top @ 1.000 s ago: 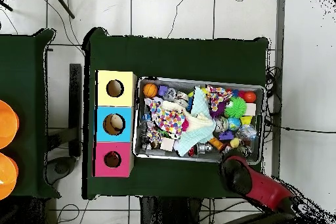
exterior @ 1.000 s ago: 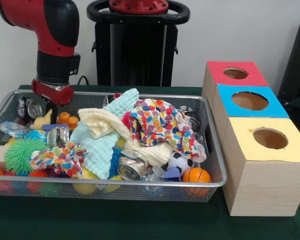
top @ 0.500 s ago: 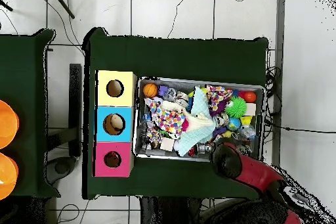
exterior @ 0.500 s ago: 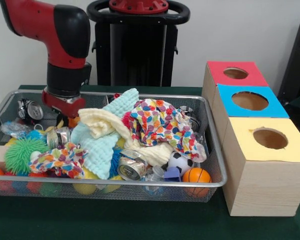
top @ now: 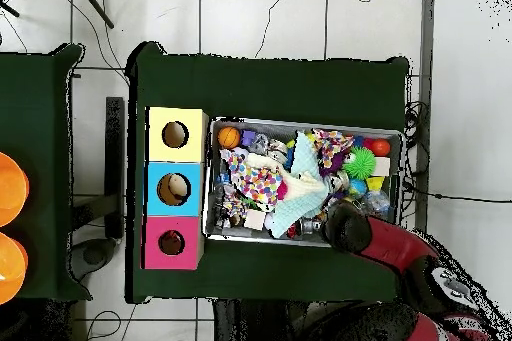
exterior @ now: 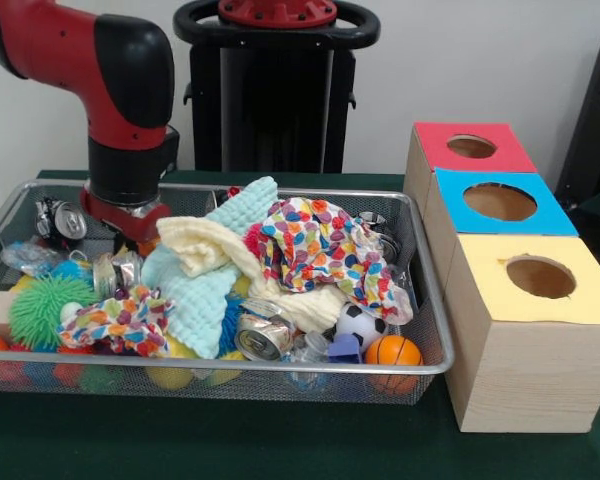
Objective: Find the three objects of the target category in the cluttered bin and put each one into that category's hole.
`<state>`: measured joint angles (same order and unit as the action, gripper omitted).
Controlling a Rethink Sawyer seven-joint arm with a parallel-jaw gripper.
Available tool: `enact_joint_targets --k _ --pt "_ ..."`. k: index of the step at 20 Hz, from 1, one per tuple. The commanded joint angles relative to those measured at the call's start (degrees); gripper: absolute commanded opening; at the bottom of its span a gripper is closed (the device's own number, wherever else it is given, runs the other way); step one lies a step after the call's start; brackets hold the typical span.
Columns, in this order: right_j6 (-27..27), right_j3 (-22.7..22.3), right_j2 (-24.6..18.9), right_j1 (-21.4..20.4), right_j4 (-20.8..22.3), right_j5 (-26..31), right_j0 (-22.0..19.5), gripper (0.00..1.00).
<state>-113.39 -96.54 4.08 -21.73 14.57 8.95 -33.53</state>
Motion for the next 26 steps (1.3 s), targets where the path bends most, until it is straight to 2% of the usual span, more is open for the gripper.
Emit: enact_joint_targets --k 1,5,9,15,23,26 --pt "-5.2 6.5 -6.0 -1.4 -4.2 5.4 2.7 0.00" --pt "-6.6 1.7 -4.1 -7.6 -5.6 10.8 4.5 0.00" --pt "-8.0 -2.5 -2.5 -11.7 -6.5 12.4 5.7 0.00" --pt "-8.5 -6.3 -0.9 -14.4 -6.6 11.8 6.2 0.00" --pt "-8.0 -7.8 -0.5 -15.0 -7.1 11.1 5.8 0.00" --pt "-8.8 -9.4 0.8 -17.1 -7.2 11.5 6.7 0.00"
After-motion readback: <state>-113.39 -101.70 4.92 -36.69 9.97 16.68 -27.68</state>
